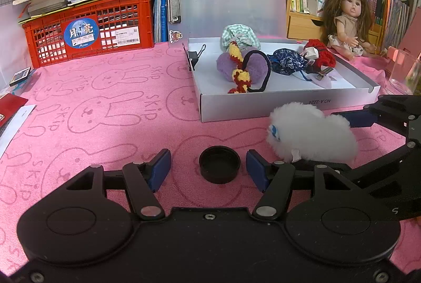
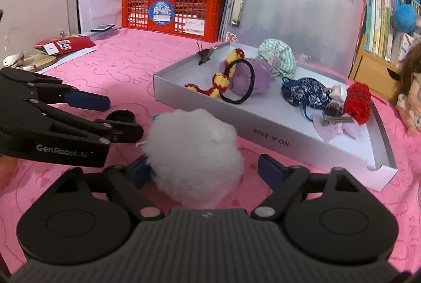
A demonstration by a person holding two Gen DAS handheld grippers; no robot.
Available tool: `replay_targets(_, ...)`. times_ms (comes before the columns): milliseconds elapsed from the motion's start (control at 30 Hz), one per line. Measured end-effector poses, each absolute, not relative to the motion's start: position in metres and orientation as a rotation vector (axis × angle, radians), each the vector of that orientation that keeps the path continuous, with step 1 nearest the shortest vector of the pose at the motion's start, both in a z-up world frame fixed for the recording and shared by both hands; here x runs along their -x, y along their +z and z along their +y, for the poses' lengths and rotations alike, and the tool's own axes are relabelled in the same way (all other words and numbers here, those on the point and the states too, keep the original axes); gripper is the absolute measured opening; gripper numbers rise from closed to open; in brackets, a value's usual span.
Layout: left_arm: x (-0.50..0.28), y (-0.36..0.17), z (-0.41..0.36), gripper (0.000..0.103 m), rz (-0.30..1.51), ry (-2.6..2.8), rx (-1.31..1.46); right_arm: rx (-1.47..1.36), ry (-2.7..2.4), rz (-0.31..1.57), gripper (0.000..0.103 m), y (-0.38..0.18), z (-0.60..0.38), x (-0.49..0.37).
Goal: Organize objects
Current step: 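Grasp the white fluffy toy with the right tool while the left tool approaches the black lid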
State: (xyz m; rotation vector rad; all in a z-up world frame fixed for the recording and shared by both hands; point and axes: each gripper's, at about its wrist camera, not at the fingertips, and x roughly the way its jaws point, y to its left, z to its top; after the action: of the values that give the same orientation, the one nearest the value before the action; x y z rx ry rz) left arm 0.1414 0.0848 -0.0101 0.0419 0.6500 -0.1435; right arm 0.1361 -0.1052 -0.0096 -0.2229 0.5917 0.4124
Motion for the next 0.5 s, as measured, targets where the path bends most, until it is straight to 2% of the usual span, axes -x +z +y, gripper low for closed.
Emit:
replay_targets(267, -0.1413, -0.0101, 0.0846, 0.059, 0.649, -0.143, -0.043, 0.238, 0.446, 0.57, 0.07, -0.0081, -0.1023, -0.1321)
replay_targets(500, -0.1363, -0.0094, 0.0797, 0.041, 0.632, -0.16, -0.062, 0.208, 0.444, 0.56, 0.066, -0.0067, -0.1072, -0.1318)
